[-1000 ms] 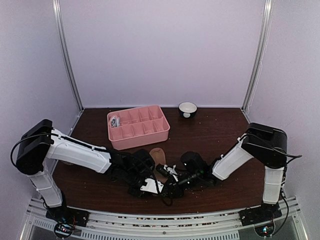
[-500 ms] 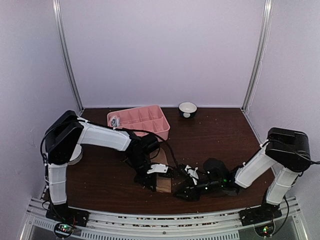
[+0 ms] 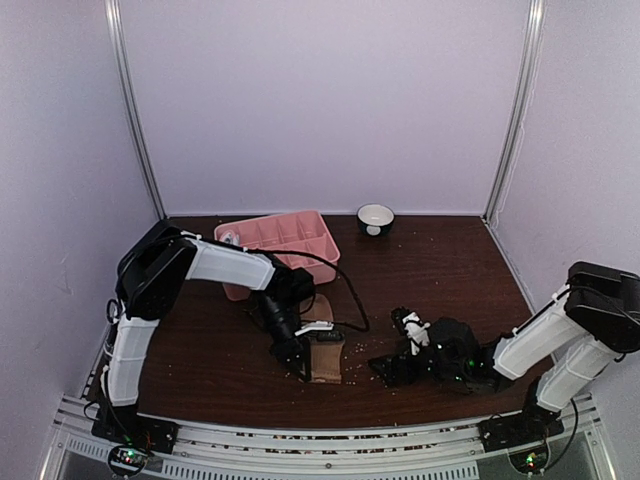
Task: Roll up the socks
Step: Roll the sock at the center of the board.
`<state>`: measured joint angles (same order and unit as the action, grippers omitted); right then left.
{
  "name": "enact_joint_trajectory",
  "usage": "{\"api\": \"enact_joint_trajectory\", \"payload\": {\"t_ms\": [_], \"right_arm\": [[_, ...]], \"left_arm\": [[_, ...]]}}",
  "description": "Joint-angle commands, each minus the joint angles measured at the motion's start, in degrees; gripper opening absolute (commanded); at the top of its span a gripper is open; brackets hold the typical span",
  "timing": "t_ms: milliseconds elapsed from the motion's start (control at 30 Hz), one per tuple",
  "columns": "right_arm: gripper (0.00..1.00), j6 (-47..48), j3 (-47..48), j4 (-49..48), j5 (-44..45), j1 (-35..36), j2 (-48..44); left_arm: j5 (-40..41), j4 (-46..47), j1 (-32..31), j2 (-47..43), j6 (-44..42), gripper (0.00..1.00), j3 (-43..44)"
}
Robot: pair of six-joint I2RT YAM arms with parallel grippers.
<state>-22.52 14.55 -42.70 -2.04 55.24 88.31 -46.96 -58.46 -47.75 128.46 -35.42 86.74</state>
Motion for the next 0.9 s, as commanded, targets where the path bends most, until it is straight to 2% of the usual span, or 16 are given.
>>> {"api": "enact_joint_trajectory", "payload": {"t_ms": [0,67,100,200,300,500,733,867], "right_arm": [[0.91,12.39,-1.35,-9.06,-2.2,2.77,2.2],[0.85,17.64,-3.43,-16.83,-5.27,3.81,3.97],[0.83,18.41,-2.98,-17.33,-7.08,3.82,4.8],[0.76,20.43,3.44,-9.75,-15.56,3.82,7.78],[0.69,19.96,8.75,-10.41,-21.48,4.06,12.28],[0.53,19.25,15.04,-10.24,-25.67,4.21,18.91],[0.4,16.28,16.87,-11.79,-29.32,4.43,23.04],[0.25,14.36,17.87,-11.79,-29.11,4.41,24.71]], "left_arm": [[5.47,-3.15,1.72,4.5,1.67,0.0,0.17],[4.42,-4.47,2.54,6.0,1.99,0.0,1.16],[3.84,-5.15,2.91,6.79,2.05,0.0,1.63],[3.34,-5.41,3.36,7.73,2.43,0.0,2.17],[3.89,-5.13,3.35,8.04,3.12,0.0,2.21],[5.88,-3.79,3.36,7.88,4.88,0.0,1.98],[7.96,-2.24,3.36,7.84,6.8,0.0,1.56],[8.27,-2.06,3.34,7.58,6.86,0.0,1.54]]}}
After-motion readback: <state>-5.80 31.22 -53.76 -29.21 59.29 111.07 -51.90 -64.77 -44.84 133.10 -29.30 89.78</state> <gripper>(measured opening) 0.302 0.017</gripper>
